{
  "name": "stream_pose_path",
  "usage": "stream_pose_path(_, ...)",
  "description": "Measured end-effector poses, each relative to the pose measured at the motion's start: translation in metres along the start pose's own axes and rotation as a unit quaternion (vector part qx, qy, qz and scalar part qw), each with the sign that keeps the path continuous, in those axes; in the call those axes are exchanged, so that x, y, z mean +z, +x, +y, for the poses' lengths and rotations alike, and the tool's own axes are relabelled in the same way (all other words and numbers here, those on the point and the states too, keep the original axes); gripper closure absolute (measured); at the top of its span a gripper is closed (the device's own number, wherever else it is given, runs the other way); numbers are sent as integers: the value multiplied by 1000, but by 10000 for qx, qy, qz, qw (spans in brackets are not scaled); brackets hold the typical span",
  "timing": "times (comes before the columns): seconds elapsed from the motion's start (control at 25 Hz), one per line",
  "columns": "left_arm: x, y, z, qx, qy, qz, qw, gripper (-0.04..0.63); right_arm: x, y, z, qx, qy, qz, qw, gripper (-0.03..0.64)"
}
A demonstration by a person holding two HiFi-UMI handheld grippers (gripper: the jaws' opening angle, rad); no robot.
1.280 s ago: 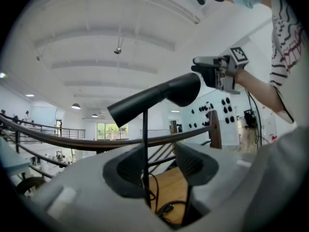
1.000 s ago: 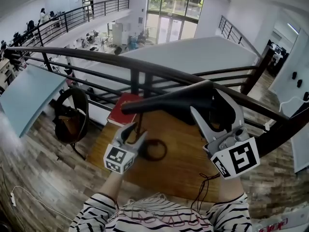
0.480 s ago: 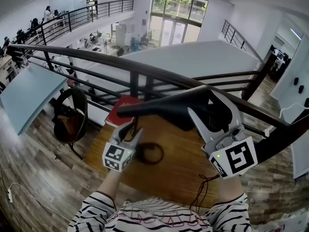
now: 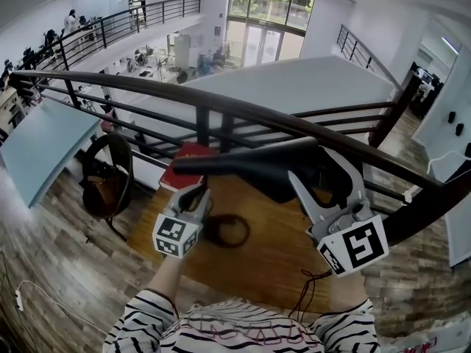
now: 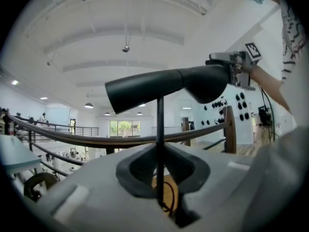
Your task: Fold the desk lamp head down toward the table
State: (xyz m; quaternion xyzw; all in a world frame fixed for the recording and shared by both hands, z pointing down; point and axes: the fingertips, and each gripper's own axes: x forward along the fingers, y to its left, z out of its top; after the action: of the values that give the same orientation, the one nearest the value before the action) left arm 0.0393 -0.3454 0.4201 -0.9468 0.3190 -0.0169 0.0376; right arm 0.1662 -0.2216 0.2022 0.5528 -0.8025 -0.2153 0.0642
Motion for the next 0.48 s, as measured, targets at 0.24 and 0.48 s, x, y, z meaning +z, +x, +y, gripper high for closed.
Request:
stream_pose_path(0.24, 1, 0, -3, -43, -14, 51, 10000, 555, -15, -11, -2, -206, 212, -16, 9996, 387)
stream_pose_path(0.48, -1, 0, 0, -21, -36, 50, 10000, 555, -43, -18, 3, -365, 453, 66, 9983, 381)
